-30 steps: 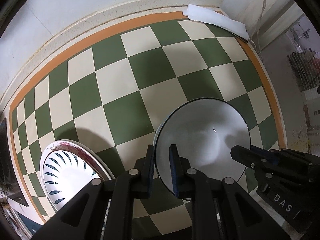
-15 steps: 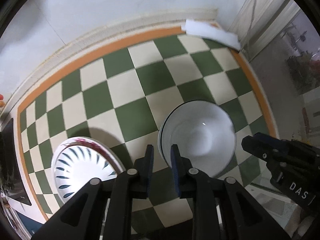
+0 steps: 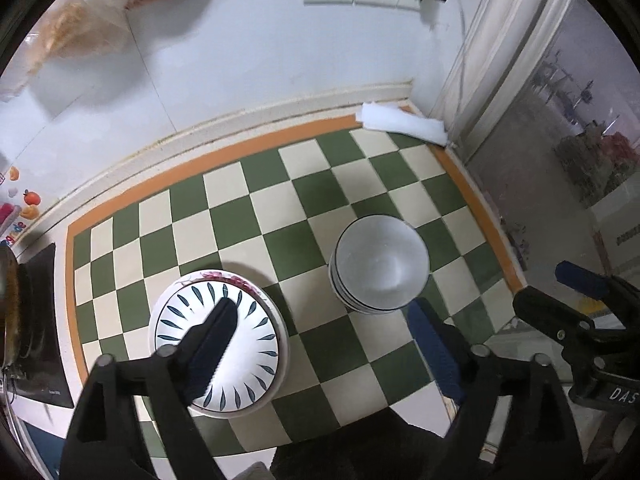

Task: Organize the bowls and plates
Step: 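Lower the bowl stack onto the cloth and open both grippers, then close both grippers on the rim of the bowl stack again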

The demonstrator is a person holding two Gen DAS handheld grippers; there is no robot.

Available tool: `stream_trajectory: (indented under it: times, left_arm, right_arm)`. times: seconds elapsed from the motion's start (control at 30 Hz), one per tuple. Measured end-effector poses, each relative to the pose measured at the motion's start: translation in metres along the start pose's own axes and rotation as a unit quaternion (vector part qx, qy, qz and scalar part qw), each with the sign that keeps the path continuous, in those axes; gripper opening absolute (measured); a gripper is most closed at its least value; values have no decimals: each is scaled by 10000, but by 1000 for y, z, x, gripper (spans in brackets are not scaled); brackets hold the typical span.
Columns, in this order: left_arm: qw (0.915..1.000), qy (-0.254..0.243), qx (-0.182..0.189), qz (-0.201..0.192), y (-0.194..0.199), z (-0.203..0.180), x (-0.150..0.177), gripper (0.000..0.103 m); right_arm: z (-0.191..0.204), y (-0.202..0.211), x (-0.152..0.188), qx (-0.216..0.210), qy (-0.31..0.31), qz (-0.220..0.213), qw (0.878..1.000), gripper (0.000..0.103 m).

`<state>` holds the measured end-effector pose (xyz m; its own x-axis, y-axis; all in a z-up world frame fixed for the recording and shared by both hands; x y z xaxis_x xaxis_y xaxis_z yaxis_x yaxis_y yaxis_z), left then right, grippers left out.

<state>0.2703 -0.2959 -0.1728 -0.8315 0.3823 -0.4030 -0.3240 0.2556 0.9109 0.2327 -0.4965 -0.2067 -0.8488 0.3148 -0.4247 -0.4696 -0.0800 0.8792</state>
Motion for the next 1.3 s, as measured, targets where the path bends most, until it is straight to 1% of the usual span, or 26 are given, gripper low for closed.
stream_trajectory:
  times: [0.1, 0.17, 0.27, 0.3, 0.33, 0.37, 0.4, 0.67, 0.8, 0.9, 1.1, 1.2, 1.3]
  left_arm:
    - [9999, 17, 92, -76, 15, -1, 7, 89]
    - [9999, -67, 74, -115, 23, -3, 12, 89]
    - [9996, -150, 182, -159, 33, -5, 21, 89]
    - [9996, -178, 155, -172, 36, -6, 24, 90]
    - [9995, -201, 135, -211, 39, -6, 27, 93]
    - [9993, -229, 143, -246, 42, -6, 29, 98]
    - [9992, -233, 147, -276, 45, -6, 33, 99]
    - [9993, -72, 214, -303, 61, 1, 48, 100]
    - [9993, -30, 168, -323, 64, 5, 49, 100]
    - [9993, 28, 206, -326, 64, 9, 47, 100]
    - [9993, 185, 234, -205, 43, 17, 32, 100]
    - [9993, 318, 192, -68, 20, 22, 17, 100]
    - [9974, 572, 374, 236, -10, 34, 3, 100]
  right_arm:
    - [5, 17, 9, 44, 24, -162, 9999, 95]
    - [9, 27, 15, 125, 53, -198, 9997, 96]
    - [14, 43, 26, 116, 59, -289, 9995, 97]
    - [16, 47, 28, 126, 64, -329, 9994, 98]
    - [17, 50, 31, 152, 75, -367, 9992, 98]
    - [19, 53, 34, 164, 74, -391, 9991, 98]
    - [21, 55, 37, 153, 70, -400, 9991, 98]
    - [37, 79, 54, 118, 158, -601, 9980, 99]
    - [40, 86, 55, 123, 151, -669, 9976, 99]
    - [38, 85, 50, 110, 111, -677, 9976, 99]
    - [32, 68, 39, 44, -1, -557, 9984, 100]
    - [26, 47, 30, -155, -67, -374, 9992, 100]
    - [18, 18, 21, -538, -185, -131, 9983, 100]
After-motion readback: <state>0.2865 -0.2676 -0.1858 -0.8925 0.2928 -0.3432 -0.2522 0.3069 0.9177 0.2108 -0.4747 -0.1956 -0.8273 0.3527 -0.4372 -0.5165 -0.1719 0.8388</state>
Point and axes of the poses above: each gripper's, at about its wrist camera, not at the fingertips, and y roughly against the way its jaws point, z to its left, x to its underside, the point moved 1 cm from there along -y, roughly the way its jaws point, and after that the axes turned 1 degree about -x, right-handed, at the moved point
